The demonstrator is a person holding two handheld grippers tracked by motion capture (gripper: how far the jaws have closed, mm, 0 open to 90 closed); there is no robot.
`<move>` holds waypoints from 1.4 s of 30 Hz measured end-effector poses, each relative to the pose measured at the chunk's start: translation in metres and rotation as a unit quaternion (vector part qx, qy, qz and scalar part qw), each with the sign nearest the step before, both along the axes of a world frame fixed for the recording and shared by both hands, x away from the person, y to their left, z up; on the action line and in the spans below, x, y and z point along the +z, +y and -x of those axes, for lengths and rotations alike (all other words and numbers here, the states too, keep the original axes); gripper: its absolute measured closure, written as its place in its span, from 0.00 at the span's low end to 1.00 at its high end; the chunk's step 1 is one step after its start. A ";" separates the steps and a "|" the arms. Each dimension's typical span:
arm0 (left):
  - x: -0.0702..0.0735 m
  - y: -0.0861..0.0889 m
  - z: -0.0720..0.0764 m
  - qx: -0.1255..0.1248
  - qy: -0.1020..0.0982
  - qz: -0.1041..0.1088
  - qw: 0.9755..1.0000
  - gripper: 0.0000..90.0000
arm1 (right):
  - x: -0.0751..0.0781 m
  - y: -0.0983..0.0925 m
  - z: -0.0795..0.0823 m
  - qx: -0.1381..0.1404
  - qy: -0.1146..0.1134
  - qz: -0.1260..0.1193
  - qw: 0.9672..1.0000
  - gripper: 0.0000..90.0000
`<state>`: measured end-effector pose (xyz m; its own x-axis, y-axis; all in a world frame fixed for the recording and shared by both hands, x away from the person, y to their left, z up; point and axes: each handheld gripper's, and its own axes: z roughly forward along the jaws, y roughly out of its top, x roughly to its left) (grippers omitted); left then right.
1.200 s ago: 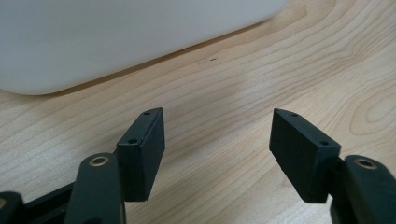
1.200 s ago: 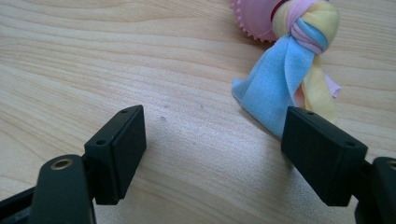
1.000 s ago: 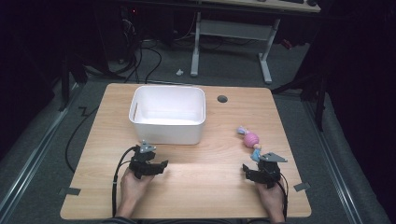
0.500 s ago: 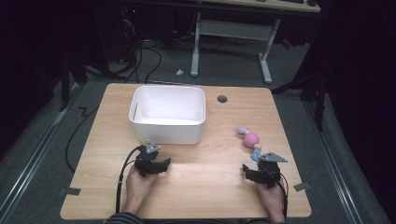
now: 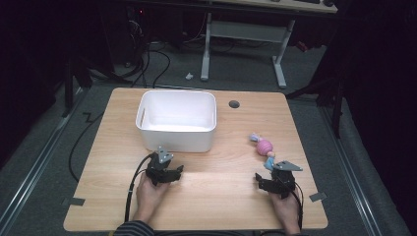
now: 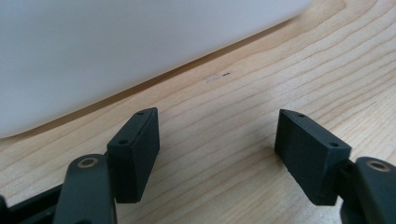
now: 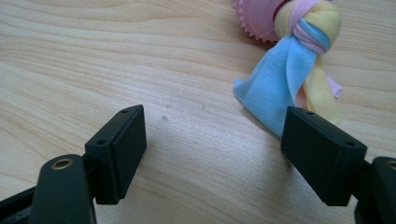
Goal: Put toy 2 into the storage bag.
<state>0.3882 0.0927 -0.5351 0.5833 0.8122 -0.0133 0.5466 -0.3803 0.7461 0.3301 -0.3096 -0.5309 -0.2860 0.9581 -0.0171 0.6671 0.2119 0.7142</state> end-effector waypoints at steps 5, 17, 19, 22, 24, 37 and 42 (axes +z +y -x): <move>0.000 0.000 0.000 0.002 0.001 0.000 1.000 0.34 | 0.000 0.000 0.000 0.005 0.002 -0.003 1.000 0.23; 0.000 0.001 0.001 0.005 0.001 0.001 1.000 0.34 | 0.009 -0.008 0.005 0.025 0.001 -0.015 1.000 0.28; 0.000 0.001 0.001 0.005 0.001 0.001 1.000 0.34 | 0.013 -0.010 0.007 0.028 0.001 -0.017 0.999 0.28; 0.000 0.001 0.001 0.005 0.001 0.001 1.000 0.34 | 0.018 -0.014 0.010 0.030 0.003 -0.021 0.999 0.28; 0.000 0.001 0.001 0.005 0.001 0.001 1.000 0.34 | 0.022 -0.018 0.012 0.031 -0.008 -0.027 0.999 0.32; 0.000 0.001 0.001 0.005 0.002 0.003 1.000 0.34 | 0.060 -0.039 0.003 0.035 -0.004 -0.039 0.999 0.40; 0.000 0.001 0.001 0.007 0.002 0.002 1.000 0.34 | 0.069 -0.043 -0.009 0.038 0.013 -0.036 0.999 0.40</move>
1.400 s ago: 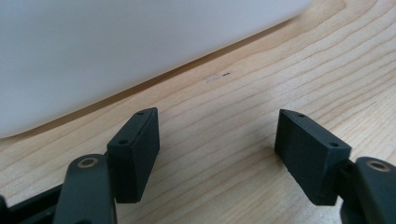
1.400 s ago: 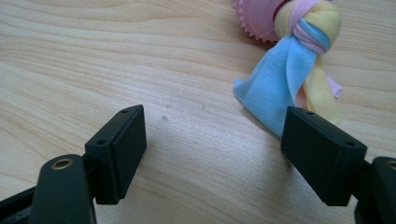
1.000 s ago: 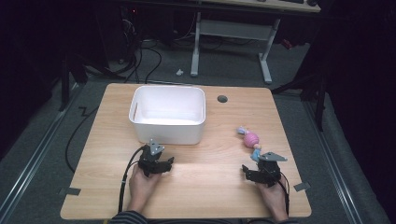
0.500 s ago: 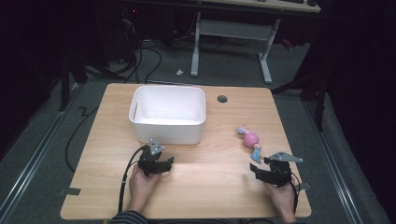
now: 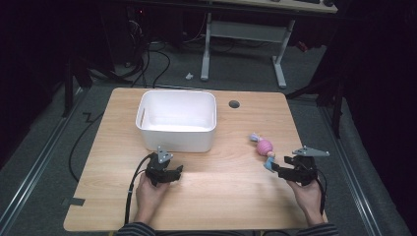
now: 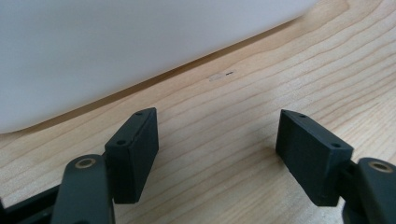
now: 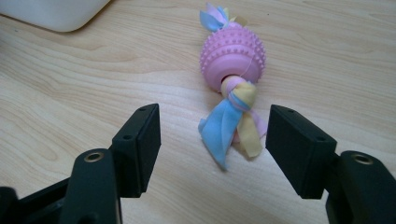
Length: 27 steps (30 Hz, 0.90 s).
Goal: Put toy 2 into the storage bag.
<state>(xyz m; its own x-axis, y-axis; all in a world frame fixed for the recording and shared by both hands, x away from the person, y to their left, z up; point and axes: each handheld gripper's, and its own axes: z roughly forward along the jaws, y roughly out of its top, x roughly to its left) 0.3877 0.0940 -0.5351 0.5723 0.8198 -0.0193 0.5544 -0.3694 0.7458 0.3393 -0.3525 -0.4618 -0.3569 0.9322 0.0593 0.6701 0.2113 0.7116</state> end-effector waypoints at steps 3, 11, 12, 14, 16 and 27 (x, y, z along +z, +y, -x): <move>0.000 0.000 0.000 0.000 0.000 -0.001 1.000 0.34 | 0.004 0.000 -0.008 0.005 0.012 0.011 1.000 0.41; 0.000 -0.001 0.000 0.000 -0.001 -0.004 1.000 0.33 | 0.018 0.003 -0.027 0.015 0.030 0.039 0.999 0.40; 0.000 -0.001 0.000 0.000 -0.001 -0.004 1.000 0.33 | 0.019 0.003 -0.029 0.014 0.029 0.038 0.999 0.40; 0.000 -0.001 0.000 0.000 -0.001 -0.004 1.000 0.33 | 0.023 0.005 -0.033 0.016 0.034 0.043 0.998 0.40; 0.000 -0.001 0.000 0.000 -0.001 -0.004 1.000 0.33 | 0.026 0.007 -0.038 0.020 0.036 0.049 0.998 0.40; 0.000 -0.001 0.001 0.001 -0.001 -0.004 1.000 0.32 | 0.032 0.026 -0.071 0.030 0.060 0.086 0.994 0.37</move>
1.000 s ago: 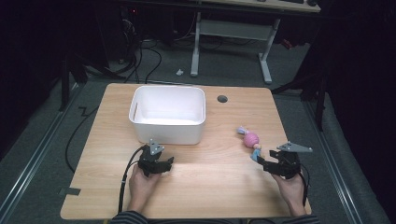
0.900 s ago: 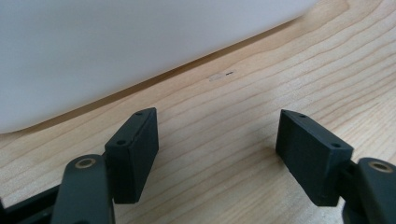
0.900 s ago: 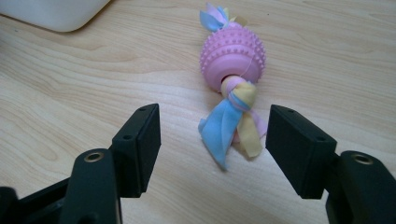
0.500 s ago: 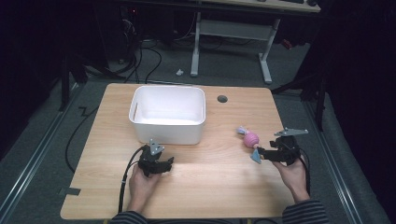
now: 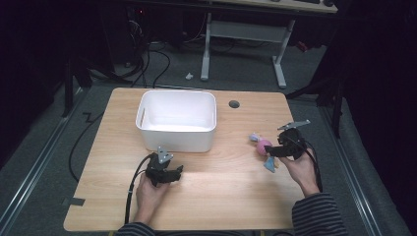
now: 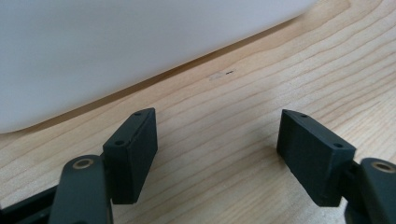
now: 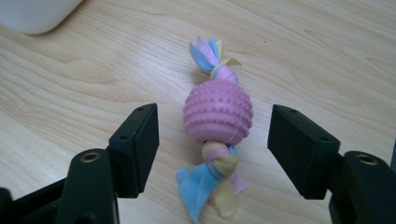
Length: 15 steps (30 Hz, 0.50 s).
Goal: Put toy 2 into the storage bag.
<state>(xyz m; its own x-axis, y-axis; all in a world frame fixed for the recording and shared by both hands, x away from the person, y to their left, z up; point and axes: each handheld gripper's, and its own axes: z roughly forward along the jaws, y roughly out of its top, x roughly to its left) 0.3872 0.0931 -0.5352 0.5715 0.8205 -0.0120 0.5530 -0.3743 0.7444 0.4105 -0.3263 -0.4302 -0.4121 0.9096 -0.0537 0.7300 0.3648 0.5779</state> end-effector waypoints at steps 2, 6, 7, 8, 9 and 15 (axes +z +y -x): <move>0.000 0.000 0.000 0.000 0.000 0.000 1.000 0.32 | -0.001 0.007 -0.007 0.002 0.001 0.020 1.000 0.37; 0.000 0.000 0.000 0.000 0.000 0.000 1.000 0.32 | -0.006 0.017 -0.018 0.008 0.017 0.046 0.999 0.36; 0.000 0.000 0.000 0.000 0.000 0.000 1.000 0.32 | -0.008 0.018 -0.020 0.008 0.019 0.048 0.999 0.36; 0.000 0.000 0.000 0.000 0.000 0.000 1.000 0.32 | -0.009 0.019 -0.022 0.009 0.021 0.050 0.998 0.36; 0.000 0.000 0.000 0.000 0.000 0.000 1.000 0.32 | -0.010 0.021 -0.025 0.007 0.024 0.054 0.998 0.35; 0.000 0.000 0.000 0.000 0.000 0.000 1.000 0.32 | -0.021 0.019 -0.036 0.001 0.041 0.054 0.998 0.34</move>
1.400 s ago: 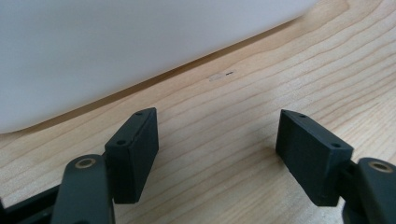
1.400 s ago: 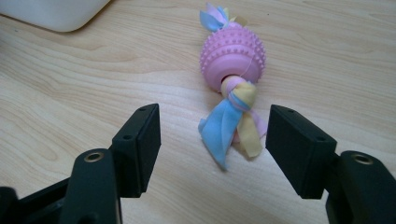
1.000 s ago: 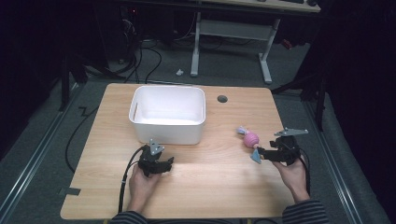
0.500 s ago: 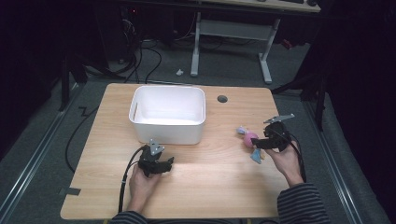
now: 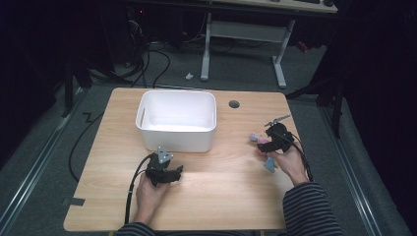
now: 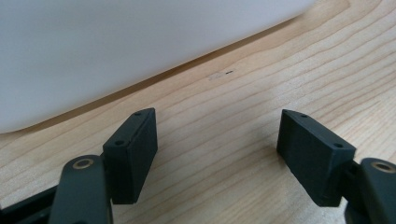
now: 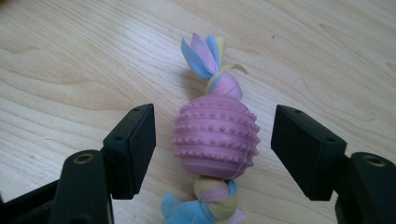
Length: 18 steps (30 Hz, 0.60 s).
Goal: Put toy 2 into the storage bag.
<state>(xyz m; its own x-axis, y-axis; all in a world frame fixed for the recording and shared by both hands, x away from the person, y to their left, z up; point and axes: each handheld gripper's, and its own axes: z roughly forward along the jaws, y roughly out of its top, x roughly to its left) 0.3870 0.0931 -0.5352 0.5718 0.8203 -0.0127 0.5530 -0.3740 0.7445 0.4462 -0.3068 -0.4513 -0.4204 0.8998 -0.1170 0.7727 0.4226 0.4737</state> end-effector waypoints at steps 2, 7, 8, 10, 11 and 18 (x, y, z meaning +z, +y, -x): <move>0.000 0.000 0.000 0.000 0.000 0.000 1.000 0.32 | -0.003 -0.001 -0.003 -0.002 0.006 0.006 1.000 0.34; 0.000 0.000 0.000 0.000 0.000 0.000 1.000 0.32 | -0.010 -0.002 -0.008 -0.005 0.019 0.006 1.000 0.33; 0.000 0.000 0.000 0.000 0.000 0.000 1.000 0.32 | -0.012 -0.002 -0.010 -0.004 0.019 0.007 1.000 0.33; 0.000 0.000 0.000 0.000 0.000 0.000 1.000 0.32 | -0.015 -0.002 -0.011 -0.004 0.026 0.006 1.000 0.33; 0.000 0.000 0.000 0.000 0.000 0.000 1.000 0.32 | -0.016 -0.003 -0.012 -0.004 0.029 0.004 1.000 0.33; 0.000 0.000 0.000 -0.001 0.000 0.000 1.000 0.32 | -0.022 -0.002 -0.015 0.003 0.036 -0.002 0.999 0.37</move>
<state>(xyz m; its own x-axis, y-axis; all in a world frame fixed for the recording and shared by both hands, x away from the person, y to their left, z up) 0.3870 0.0931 -0.5352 0.5730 0.8195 -0.0123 0.5530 -0.3754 0.7438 0.4607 -0.3089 -0.4729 -0.4336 0.8973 -0.0827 0.8022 0.4262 0.4181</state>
